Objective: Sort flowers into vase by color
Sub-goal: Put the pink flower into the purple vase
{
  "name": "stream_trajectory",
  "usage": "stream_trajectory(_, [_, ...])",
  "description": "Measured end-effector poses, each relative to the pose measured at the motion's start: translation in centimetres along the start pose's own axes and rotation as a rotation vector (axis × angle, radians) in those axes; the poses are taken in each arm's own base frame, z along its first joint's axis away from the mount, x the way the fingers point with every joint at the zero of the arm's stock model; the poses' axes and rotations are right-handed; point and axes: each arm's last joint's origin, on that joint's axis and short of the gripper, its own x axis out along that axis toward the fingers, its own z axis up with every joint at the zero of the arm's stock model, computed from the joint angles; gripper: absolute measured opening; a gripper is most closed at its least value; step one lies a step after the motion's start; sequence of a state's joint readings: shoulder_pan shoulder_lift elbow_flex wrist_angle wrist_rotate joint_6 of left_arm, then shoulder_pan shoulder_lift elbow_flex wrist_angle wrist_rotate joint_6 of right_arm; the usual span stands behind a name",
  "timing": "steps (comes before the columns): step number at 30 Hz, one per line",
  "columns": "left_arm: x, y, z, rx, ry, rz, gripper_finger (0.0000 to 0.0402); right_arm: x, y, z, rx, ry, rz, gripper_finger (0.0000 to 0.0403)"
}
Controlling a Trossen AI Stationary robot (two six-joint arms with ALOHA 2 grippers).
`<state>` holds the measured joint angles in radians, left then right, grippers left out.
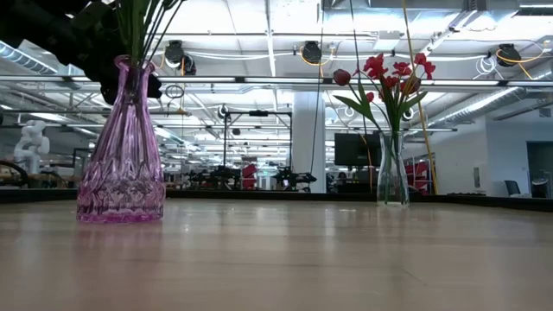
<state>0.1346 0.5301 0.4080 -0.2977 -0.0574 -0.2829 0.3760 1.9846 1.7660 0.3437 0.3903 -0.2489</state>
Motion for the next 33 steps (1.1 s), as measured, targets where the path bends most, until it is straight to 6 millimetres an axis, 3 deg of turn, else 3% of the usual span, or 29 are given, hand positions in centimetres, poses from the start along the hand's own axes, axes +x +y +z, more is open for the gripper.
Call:
stream_trajectory(11, [0.0,0.0,0.0,0.0,0.0,0.0,0.0134,0.4,-1.0,-1.0,0.096,0.088,-0.005,0.0])
stream_trajectory(23, [0.0,0.0,0.0,0.0,0.0,0.0,0.0134,0.6,-1.5,-0.8,0.073,0.035,-0.026,0.0])
stream_trajectory(33, [0.0,-0.2,-0.1,0.0,0.026,-0.082,0.0134,1.7,-1.4,-2.4,0.094,0.001,0.005,0.0])
